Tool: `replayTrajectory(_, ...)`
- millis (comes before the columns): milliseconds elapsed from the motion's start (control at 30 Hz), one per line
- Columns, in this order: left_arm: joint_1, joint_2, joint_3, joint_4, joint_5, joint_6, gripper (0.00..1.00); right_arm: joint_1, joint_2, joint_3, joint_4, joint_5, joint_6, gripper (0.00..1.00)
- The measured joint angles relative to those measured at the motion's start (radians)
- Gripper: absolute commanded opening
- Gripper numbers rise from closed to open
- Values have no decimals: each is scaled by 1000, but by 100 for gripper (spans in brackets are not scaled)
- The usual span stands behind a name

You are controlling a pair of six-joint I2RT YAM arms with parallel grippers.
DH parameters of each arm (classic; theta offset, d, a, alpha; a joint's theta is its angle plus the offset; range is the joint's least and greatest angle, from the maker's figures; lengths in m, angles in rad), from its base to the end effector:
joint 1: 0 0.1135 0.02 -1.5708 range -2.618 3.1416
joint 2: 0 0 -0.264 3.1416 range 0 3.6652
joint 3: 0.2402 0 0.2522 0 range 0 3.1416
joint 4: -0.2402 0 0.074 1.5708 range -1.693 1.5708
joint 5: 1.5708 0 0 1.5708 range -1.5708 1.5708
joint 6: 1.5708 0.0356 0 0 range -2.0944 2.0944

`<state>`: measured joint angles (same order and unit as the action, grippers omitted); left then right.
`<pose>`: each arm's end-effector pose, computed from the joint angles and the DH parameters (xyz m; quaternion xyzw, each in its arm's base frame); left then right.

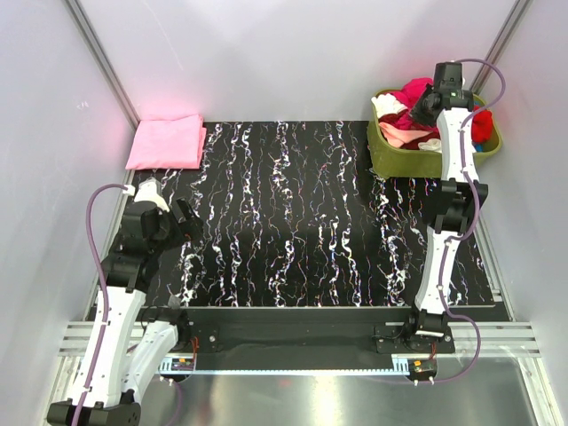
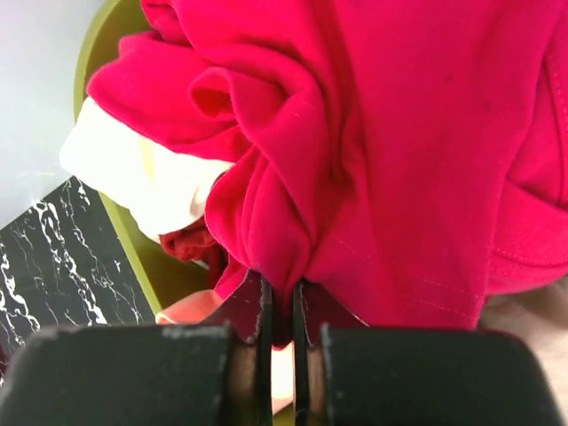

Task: Fold and stack the t-shirts
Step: Grab the tshirt from the pile, then move the tshirt to the center of the board

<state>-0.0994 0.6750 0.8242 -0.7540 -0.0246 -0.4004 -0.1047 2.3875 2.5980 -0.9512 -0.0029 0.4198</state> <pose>0.1368 -0.0128 0.3119 -0.1384 0.8747 -0.1043 0.4527 0.5175 -0.0543 0.3301 0.2367 0.8840 0.0646 0.3980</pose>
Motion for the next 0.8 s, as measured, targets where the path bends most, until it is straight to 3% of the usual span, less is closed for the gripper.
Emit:
replayTrajectory(233, 0, -2, 0, 0, -7, 0, 99, 5, -30, 36, 10, -72, -1, 0)
replayTrajectory(400, 0, -13, 0, 0, -11, 0, 99, 47, -202, 18, 139, -362, 45, 0)
replayTrajectory(600, 0, -13, 0, 0, -22, 0, 99, 95, -530, -46, 434, -676, 222, 0)
replayTrajectory(633, 0, -12, 0, -1, -24, -1, 99, 99, -594, -69, 455, -699, 230, 12)
replayTrajectory(667, -2, -13, 0, -1, -27, -1, 99, 103, -662, -98, 473, -707, 233, 34)
replayTrajectory(733, -5, -13, 0, -1, -32, -3, 99, 104, -792, -223, 505, -694, 235, 99)
replayTrajectory(800, -7, -13, 0, -2, -37, -5, 99, 104, -905, -377, 516, -637, 207, 100)
